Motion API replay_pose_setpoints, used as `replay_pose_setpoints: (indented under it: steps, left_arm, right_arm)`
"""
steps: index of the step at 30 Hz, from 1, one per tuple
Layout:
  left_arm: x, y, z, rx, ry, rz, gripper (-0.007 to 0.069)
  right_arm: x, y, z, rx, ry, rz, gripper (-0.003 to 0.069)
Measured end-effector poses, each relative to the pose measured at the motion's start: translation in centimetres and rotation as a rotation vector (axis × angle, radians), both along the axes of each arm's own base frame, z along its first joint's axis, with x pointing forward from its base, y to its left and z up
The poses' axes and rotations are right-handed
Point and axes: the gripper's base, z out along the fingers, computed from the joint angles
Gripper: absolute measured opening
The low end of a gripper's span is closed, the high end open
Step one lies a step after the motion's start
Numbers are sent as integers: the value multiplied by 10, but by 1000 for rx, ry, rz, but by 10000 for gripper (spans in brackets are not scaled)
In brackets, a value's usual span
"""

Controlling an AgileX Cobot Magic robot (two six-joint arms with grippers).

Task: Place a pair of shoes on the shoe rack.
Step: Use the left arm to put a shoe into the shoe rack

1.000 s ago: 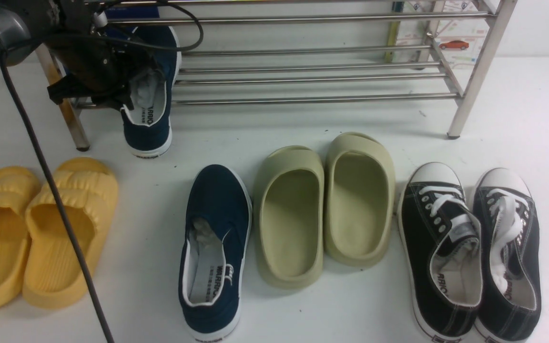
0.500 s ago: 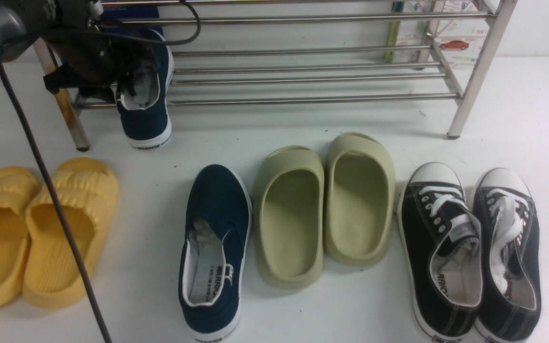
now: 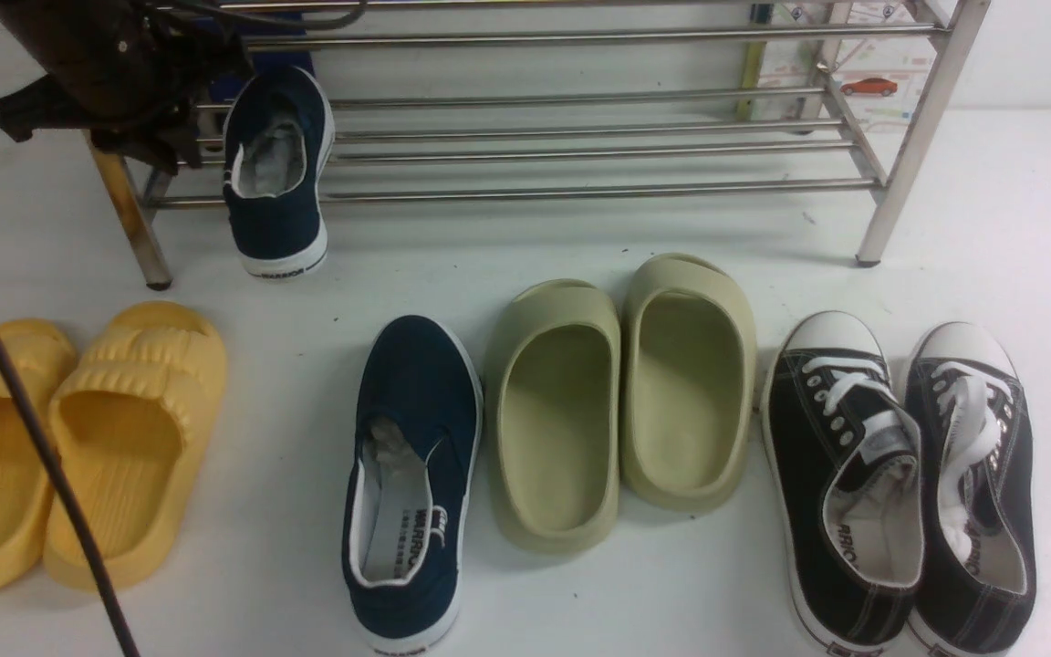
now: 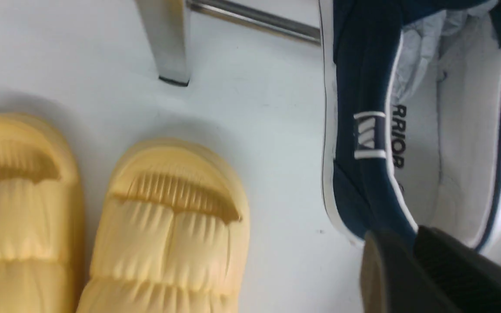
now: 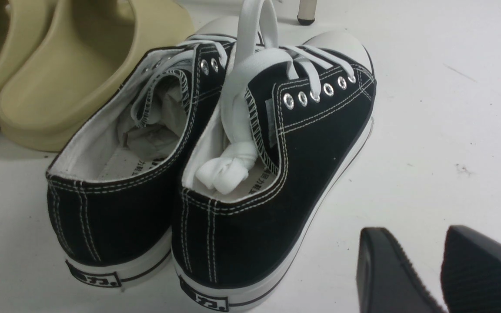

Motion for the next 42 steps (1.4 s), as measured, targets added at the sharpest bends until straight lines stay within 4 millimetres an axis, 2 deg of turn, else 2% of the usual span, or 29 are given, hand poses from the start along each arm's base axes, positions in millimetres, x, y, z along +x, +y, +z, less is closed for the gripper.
replay_pose_setpoints:
  steps: [2,5,7,10,12,13,14,15,19,27,33,42]
  left_arm:
    - [-14,0,3,-6,-10,3,-14]
    - [-49,-2,4,-54,-23,5,-13]
    - [-58,-3,-1,-71,-20,1,-13]
    - [-68,-5,-23,-99,-16,2,-13]
    - [-68,-6,-38,-107,9,4,-13]
    - [-67,-6,-40,-108,11,3,-13]
    - [-63,-7,-53,-109,35,0,-13]
    - [-62,-7,-55,-111,34,-1,-13]
    - [-46,-12,-83,-164,57,-7,-13]
    - [-21,-21,-108,-254,-35,-56,-13]
    - [-15,-18,-111,-223,-78,-40,-13]
    - [-6,-9,-91,-142,-103,28,-13]
  right_arm:
    - [0,0,0,0,0,0,239]
    - [0,0,0,-1,0,0,239]
    - [0,0,0,-1,0,0,239]
    - [0,0,0,-1,0,0,239]
    - [0,0,0,-1,0,0,239]
    - [0,0,0,-1,0,0,239]
    - [0,0,0,-1,0,0,239]
    - [0,0,0,-1,0,0,239]
    - [0,0,0,-1,0,0,239]
    - [0,0,0,-1,0,0,239]
    - [0,0,0,-1,0,0,239]
    - [0,0,0,-1,0,0,239]
